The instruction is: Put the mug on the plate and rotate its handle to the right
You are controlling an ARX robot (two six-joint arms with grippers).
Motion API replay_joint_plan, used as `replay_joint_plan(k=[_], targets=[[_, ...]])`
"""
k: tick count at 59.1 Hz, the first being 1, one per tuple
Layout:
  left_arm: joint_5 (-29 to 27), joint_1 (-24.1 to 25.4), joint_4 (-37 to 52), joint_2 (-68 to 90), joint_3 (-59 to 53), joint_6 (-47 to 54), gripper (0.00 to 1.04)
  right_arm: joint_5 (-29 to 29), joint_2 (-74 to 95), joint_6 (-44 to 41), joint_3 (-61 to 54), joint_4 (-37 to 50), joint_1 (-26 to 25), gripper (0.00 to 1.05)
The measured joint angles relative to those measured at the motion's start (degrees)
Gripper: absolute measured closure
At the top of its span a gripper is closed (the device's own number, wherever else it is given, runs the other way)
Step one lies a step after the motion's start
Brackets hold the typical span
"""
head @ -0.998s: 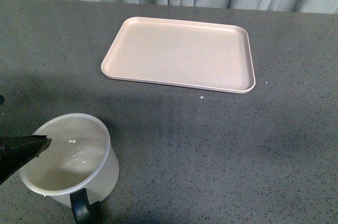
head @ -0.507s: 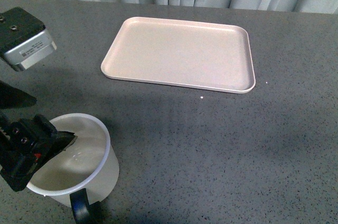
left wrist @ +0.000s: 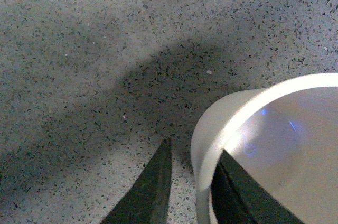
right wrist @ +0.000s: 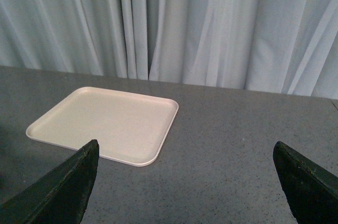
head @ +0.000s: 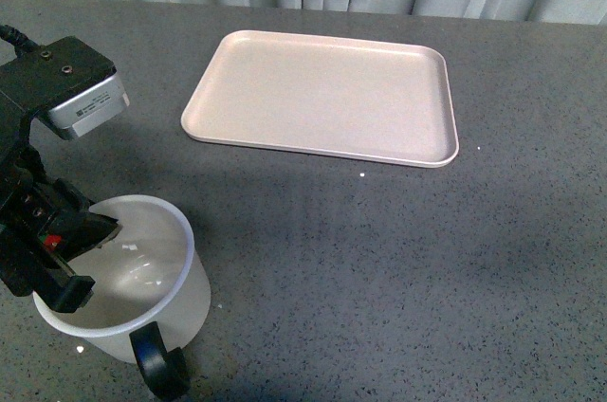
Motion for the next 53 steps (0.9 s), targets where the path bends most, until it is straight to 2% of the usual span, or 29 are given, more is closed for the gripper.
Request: replay_joint_plan(k=[7,30,36,53], targets=[[1.6,-0.2,-0.7,-0.3,0.1,-2.3,1.03,0.0,0.0,0.0,0.0,0.0,0.0,0.09],[2.6,-2.1,-6.8,-4.6,2.0,-7.7,1.03,0.0,0.0,0.0,0.0,0.0,0.0,0.09],[1.6,-3.3,-8.3,-4.0,6.3,-9.7,1.03,0.0,0.0,0.0,0.0,0.0,0.0,0.09],[-2.5,-8.7,-9.3,10.2,28.3,-19.3,1.03,0.0,0.0,0.0,0.0,0.0,0.0,0.09]])
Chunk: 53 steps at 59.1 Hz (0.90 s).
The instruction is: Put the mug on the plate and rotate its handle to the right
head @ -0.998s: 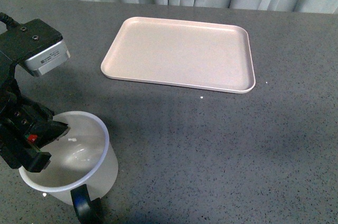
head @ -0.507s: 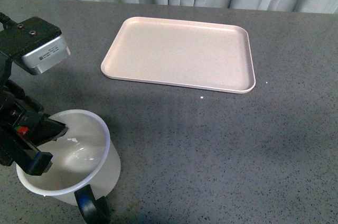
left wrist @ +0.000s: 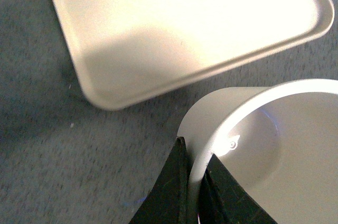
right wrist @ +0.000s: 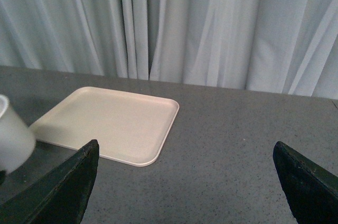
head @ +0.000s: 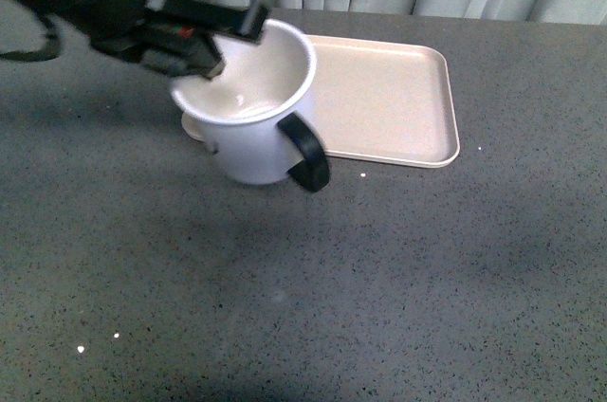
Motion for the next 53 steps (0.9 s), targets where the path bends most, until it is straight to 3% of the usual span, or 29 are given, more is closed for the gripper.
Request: replay_joint_plan(k=[13,25,53], targets=[[-1.5,-4.6,-4.2,13.0,17.0,-5.2,1.03,0.0,0.0,0.0,0.0,0.0,0.0,0.09],[-4.7,-5.1,-11.8,25.2,33.6,-6.8,1.03,0.0,0.0,0.0,0.0,0.0,0.0,0.09],[-7.2,-4.1,-17.1,31.9,42.1,-7.6,1.03,0.0,0.0,0.0,0.0,0.0,0.0,0.09]])
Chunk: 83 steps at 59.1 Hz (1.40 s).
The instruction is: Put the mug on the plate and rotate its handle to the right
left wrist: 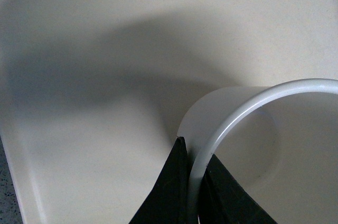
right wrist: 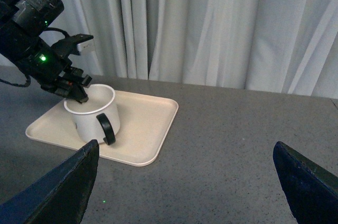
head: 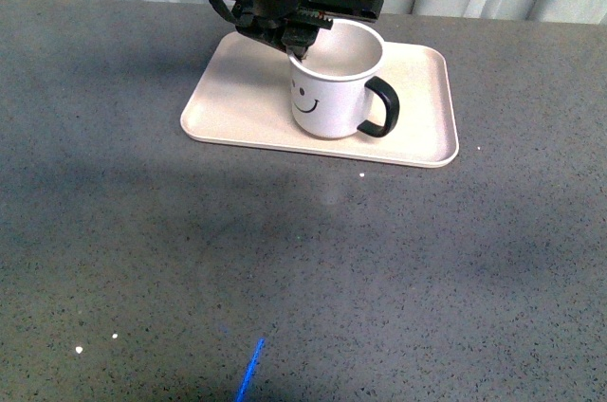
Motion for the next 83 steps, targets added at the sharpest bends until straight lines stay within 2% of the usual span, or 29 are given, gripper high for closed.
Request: replay_joint_plan(k=[14,29,38,40,42,43,44,45,46,47,50,57,64,70,72,83], targets=[[0.0,-0.2,-0.5,0.8,0.3,0.2,1.02,0.0,0.0,0.0,0.0,0.0,0.0,0.09],[-0.3,-0.5,0.3,-0.7,-0.7,0.2,0.46,0.0,0.0,0.0,0.0,0.0,0.0,0.09],[0.2,-0.3,6.3,-11.1,-9.2,0.2,0.11,0.0,0.0,0.0,0.0,0.0,0.0,0.09],[0.6,-0.2,8.5,-14.3,-12.0,0.4,0.08,0.0,0.0,0.0,0.0,0.0,0.0,0.09],[0.3,0.0,12.1,-19.0,-16.3,0.5,0.10,0.0,0.0,0.0,0.0,0.0,0.0,0.09],[-1.6,0.0,15.0,-20.5,-18.3,0.8,0.12,0.0,0.0,0.0,0.0,0.0,0.0,0.09],[-4.7,-0.1,21.0,-22.7,-21.7,1.3,0.15,0.0,0.0,0.0,0.0,0.0,0.0,0.09],[-10.3,-0.1,27.4,-24.8,-25.4,1.5,0.19,0.0,0.0,0.0,0.0,0.0,0.0,0.09],[-11.4,0.0,30.7,-25.9,-27.3,1.6,0.20,0.0,0.0,0.0,0.0,0.0,0.0,0.09],[-16.8,0.3,38.6,-28.8,-32.0,1.8,0.25,-0.1,0.0,0.0,0.0,0.0,0.0,0.09],[-22.8,1.6,53.0,-35.2,-42.3,2.0,0.34,0.0,0.0,0.0,0.0,0.0,0.0,0.09],[-23.5,6.0,72.3,-46.7,-60.1,2.2,0.53,0.0,0.0,0.0,0.0,0.0,0.0,0.09],[-20.2,9.3,77.9,-53.1,-72.7,2.2,0.75,0.0,0.0,0.0,0.0,0.0,0.0,0.09],[-16.8,12.2,79.4,-57.9,-82.2,2.2,1.00,0.0,0.0,0.0,0.0,0.0,0.0,0.09],[-16.2,12.7,79.7,-59.3,-83.7,2.1,1.04,0.0,0.0,0.0,0.0,0.0,0.0,0.09],[-12.2,17.2,79.8,-69.3,-93.2,2.4,1.03,0.0,0.0,0.0,0.0,0.0,0.0,0.09]])
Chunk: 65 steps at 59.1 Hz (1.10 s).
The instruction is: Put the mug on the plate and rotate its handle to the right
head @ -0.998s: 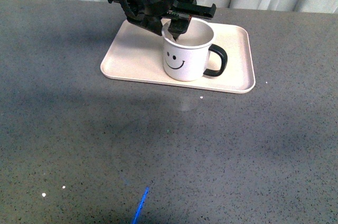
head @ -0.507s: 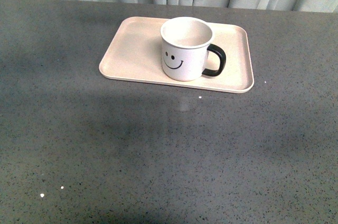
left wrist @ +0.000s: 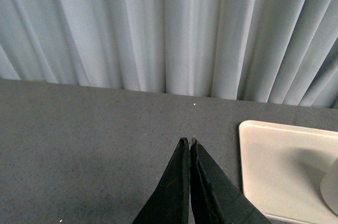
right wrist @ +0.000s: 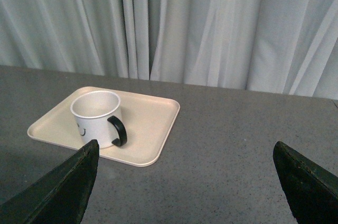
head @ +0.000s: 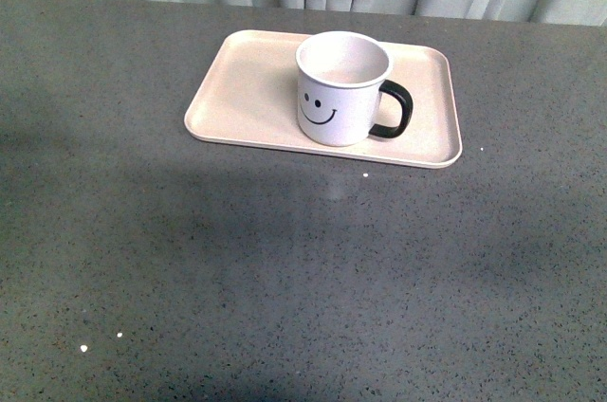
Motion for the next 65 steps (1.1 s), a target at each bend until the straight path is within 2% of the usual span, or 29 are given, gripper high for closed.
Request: replay_joint_plan(k=[22,25,29,65], targets=[[4.0,3.8,-5.7,-13.2,-7.7,0.0,1.03,0.0,0.0,0.0,0.0,0.0,0.0,0.09],[7.8,6.5,-7.6,-16.3,-8.8,0.1,1.03,0.0,0.0,0.0,0.0,0.0,0.0,0.09],[8.3,8.5,-6.1,-17.9,-11.0,0.1,1.03,0.0,0.0,0.0,0.0,0.0,0.0,0.09],[8.8,8.7,-25.3,-39.6,-13.3,0.1,1.03,0.0,0.0,0.0,0.0,0.0,0.0,0.09]])
